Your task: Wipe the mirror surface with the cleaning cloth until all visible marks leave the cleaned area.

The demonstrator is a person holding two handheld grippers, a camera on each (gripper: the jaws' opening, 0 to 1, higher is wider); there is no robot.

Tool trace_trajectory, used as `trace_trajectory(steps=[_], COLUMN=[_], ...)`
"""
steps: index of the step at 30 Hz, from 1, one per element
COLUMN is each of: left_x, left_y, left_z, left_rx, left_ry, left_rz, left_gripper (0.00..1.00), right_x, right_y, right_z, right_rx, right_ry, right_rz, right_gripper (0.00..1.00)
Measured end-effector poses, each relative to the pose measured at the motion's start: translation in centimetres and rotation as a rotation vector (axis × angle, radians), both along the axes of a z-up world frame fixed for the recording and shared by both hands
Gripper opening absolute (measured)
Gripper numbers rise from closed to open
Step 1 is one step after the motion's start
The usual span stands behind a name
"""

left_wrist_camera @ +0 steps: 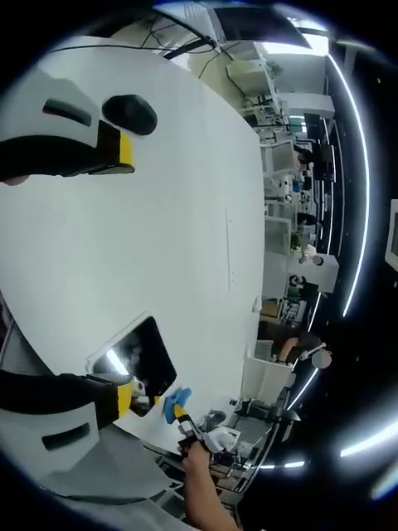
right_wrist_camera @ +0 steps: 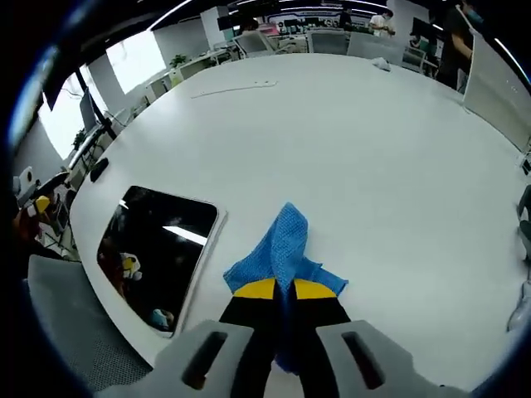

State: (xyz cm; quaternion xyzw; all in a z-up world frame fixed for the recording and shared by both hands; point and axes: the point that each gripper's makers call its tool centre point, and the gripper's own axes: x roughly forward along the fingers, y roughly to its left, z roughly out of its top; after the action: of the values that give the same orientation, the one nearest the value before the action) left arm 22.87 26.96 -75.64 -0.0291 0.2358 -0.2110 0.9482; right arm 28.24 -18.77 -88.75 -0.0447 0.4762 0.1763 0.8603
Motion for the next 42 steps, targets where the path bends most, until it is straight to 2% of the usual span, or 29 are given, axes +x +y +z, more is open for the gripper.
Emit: trace_trajectory(steps=[4,6,7,9,16,18,19,21,24,26,30,34,35,36,38,39,42], left_x=[0.0,0.1,0.1,0.1,-0.1,-0.1,0.0,0.1,0.5,0.7,1.0,1.1,1.0,0.9,0.8,0.8,1.0], left_y=[0.1,0.2,0.3,0.2,0.6,0.9,1.1,1.5,2.1,2.4,2.9,3.7,3.5,3.4,3.3,3.3,3.4], left_z=[0.1,0.1,0.1,0.3,0.3,0.3,0.4,0.6,0.8,1.1,1.4,1.3,1.4,1.3,0.9,0.9,1.2], left_rx=[0.002,0.004,0.004,0.005,0.007,0.003,0.026,0.029,0.013,0.000,0.002,-0.018,-0.049,-0.051,-0.011,-0.013,-0.029], left_ry=[-0.002,-0.003,-0.004,-0.004,-0.001,-0.006,-0.021,-0.028,-0.030,-0.039,-0.042,-0.031,-0.022,-0.020,-0.029,-0.026,-0.048], left_rz=[0.001,-0.001,-0.003,-0.004,0.001,-0.005,-0.022,-0.034,-0.028,-0.020,-0.020,-0.004,-0.007,-0.013,-0.033,-0.032,-0.017], left_gripper=[0.99,0.99,0.99,0.99,0.99,0.99,0.99,0.99,0.99,0.99,0.99,0.99,0.99,0.99,0.99,0.99,0.99], right_x=[0.0,0.1,0.3,0.5,1.3,1.0,0.7,0.1,-0.6,-1.0,-1.9,-2.9,-3.3,-3.7,-4.3,-4.7,-5.1], right_y=[-0.1,0.7,0.9,0.6,1.9,2.1,2.0,1.6,0.8,-0.8,-2.8,-4.5,-5.2,-6.1,-8.0,-9.6,-13.3], right_z=[0.0,0.4,0.5,0.7,4.3,4.9,5.0,5.3,6.0,5.8,5.6,6.9,7.5,8.1,9.1,9.6,10.9], right_rx=[-0.051,-0.022,-0.014,-0.042,0.015,0.034,0.045,0.049,0.058,0.021,0.013,-0.003,-0.008,-0.031,-0.101,-0.141,-0.169], right_ry=[-0.024,-0.049,-0.066,-0.083,-0.250,-0.263,-0.249,-0.241,-0.259,-0.259,-0.258,-0.269,-0.280,-0.286,-0.302,-0.304,-0.311], right_rz=[0.061,0.094,0.098,0.103,0.153,0.161,0.163,0.163,0.158,0.138,0.116,0.089,0.086,0.097,0.139,0.155,0.131], right_gripper=[0.07,0.19,0.29,0.40,0.78,0.88,0.90,0.96,0.98,0.98,0.98,0.98,0.98,0.98,0.98,0.98,0.98])
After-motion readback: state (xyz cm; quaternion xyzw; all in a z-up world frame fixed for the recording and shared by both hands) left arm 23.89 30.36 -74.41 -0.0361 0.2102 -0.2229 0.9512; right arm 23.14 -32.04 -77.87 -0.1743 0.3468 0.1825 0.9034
